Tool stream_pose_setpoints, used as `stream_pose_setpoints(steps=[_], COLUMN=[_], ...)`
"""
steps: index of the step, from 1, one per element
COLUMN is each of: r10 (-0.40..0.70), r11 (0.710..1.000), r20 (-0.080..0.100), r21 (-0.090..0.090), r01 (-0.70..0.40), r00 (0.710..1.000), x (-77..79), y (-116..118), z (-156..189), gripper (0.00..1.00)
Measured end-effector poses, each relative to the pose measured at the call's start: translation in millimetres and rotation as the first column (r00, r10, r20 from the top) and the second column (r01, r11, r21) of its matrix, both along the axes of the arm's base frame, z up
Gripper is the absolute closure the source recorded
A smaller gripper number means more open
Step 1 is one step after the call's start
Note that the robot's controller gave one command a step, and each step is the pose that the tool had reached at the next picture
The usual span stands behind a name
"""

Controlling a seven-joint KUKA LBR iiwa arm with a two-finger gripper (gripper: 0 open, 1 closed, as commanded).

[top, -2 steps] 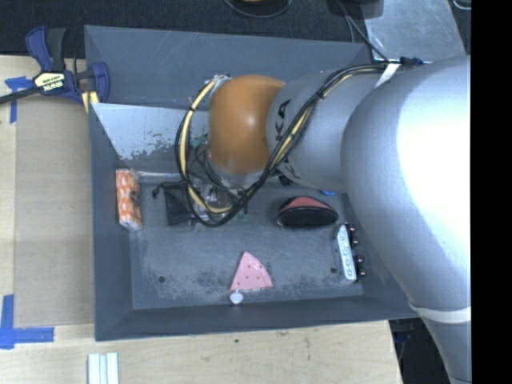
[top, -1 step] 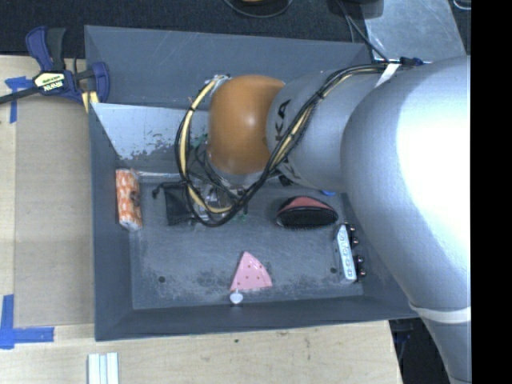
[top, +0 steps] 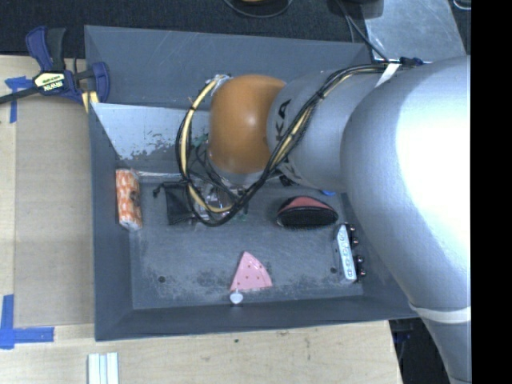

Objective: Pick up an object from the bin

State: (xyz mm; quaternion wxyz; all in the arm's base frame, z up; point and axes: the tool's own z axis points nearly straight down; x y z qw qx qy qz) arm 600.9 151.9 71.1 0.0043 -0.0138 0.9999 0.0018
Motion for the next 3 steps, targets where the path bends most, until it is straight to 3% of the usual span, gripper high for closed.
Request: stream_pose_setpoints(steps=[1,2,3], r10=[-0.004,0.368,0.123], r11=[1.000,0.930,0.992], r20=[-0.001,0.008,0.004], r21=[-0.001,-0.005,0.000], r01=[0.004,-0.368,-0.123], r00=[1.000,0.930,0.992], x=[1.5,18.8,17.8], y=[-3,-7,-42], z=[91,35,1], gripper=[1.00,1.00,1.00])
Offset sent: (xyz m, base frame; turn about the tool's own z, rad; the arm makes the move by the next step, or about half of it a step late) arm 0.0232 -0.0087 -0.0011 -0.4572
